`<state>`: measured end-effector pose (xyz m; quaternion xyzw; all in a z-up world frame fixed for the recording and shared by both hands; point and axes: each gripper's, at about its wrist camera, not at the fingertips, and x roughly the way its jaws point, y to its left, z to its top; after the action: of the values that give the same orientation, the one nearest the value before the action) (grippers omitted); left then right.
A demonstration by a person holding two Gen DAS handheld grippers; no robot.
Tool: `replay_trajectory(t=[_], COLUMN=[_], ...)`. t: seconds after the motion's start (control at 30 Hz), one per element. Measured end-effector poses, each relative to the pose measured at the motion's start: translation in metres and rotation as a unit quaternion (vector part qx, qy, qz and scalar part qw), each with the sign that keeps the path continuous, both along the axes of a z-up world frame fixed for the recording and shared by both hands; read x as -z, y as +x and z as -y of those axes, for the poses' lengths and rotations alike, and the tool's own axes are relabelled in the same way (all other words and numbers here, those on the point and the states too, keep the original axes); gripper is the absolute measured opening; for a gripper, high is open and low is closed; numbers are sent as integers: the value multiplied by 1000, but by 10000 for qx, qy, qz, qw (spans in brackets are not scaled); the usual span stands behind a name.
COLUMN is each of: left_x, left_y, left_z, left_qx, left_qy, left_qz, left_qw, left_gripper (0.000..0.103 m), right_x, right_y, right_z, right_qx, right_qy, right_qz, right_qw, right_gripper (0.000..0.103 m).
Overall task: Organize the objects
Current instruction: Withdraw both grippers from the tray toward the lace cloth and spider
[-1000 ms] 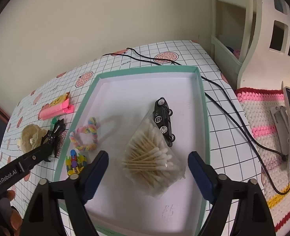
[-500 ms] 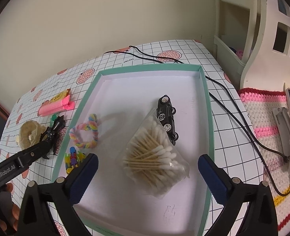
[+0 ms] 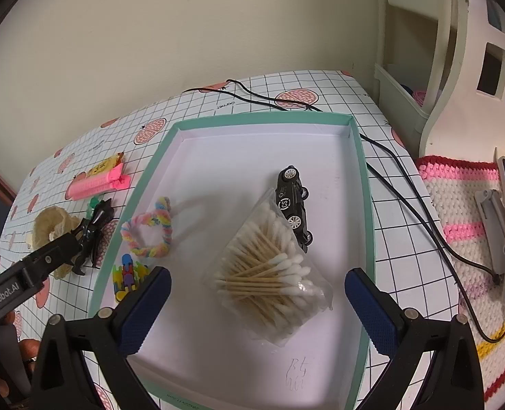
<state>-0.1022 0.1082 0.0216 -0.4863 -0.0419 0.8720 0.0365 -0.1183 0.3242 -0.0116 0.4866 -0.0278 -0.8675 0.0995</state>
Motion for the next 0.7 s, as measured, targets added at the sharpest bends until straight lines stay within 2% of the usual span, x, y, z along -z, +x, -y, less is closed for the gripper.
replay_trajectory(t=[0.23,0.33,0.53,0.63,0.7], left_x=[-6,-13,-25,-33,-37], left_y=[-4,-14,-39,-42,-39], left_z=[2,6,8,24,35], left_qx=[-26,-83,96,-60,-133], left_qy=[60,-35,-316,-22,36], left_qz=[-34,-225,-508,-542,-570], left_qw=[10000,9997,9982,9985,9983], left_gripper=[100,100,100,100,100], right_x=[-9,-14,-26,-34,-35], right_y=[-6,-21,-41,-38,-33], right_z=[4,8,24,31,37], right_qx=[87,111,1,-56,-137], right_qy=[-56,-202,-119,-162,-281], right_qz=[-183,-260,-382,-564,-541], right_qw=[9998,9994,9992,9983,9980], right_gripper=[103,103,103,103,103])
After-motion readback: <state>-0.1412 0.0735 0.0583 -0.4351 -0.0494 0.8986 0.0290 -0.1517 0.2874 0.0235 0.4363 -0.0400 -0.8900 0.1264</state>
